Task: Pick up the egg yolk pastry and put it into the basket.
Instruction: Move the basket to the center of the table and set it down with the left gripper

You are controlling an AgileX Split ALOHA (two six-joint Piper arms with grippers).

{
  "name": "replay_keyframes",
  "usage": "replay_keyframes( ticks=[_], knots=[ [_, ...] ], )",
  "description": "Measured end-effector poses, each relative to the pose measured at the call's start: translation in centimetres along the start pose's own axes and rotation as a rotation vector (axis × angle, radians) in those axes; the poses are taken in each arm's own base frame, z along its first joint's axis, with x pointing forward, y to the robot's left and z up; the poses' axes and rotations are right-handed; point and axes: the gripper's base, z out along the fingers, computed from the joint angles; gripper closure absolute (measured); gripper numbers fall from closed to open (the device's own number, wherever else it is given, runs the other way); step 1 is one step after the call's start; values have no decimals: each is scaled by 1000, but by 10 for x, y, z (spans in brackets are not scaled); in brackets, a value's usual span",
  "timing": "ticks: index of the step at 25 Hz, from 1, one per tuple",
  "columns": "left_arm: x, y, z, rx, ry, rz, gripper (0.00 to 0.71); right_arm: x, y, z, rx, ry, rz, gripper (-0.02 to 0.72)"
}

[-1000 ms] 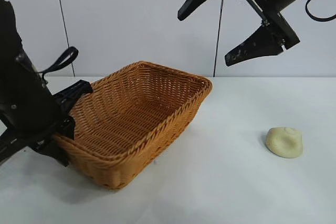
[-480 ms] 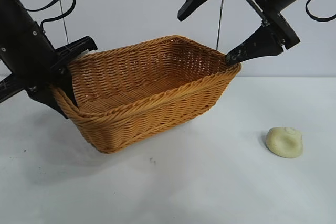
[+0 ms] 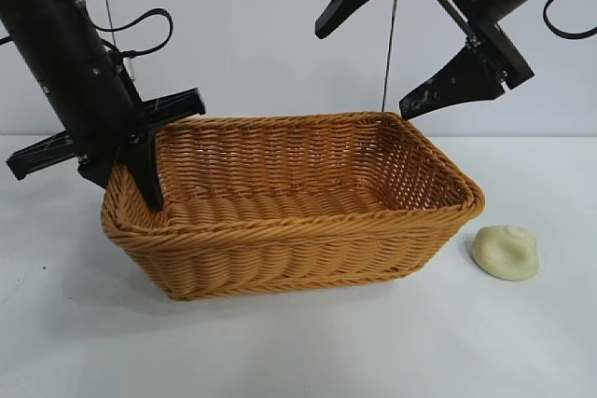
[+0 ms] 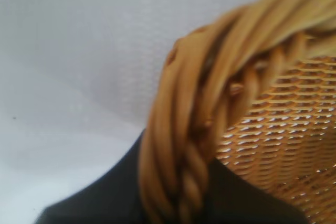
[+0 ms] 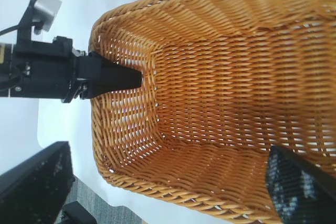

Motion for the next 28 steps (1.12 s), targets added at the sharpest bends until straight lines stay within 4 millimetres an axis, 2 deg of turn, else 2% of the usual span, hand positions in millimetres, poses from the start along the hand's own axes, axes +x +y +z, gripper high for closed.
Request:
replay_keyframes(
  ticks=[5,14,22,28],
  knots=[
    [-14,1,5,5,21,79,597,0,0,0,0,0,0,10],
    [-25,24,9,-5,33,71,597,0,0,0,0,0,0,10],
    [-29,28,34,5,54,70,598,0,0,0,0,1,0,10],
    [-30,28,35,8,40,69,598,0,0,0,1,1,-1,10]
  ],
)
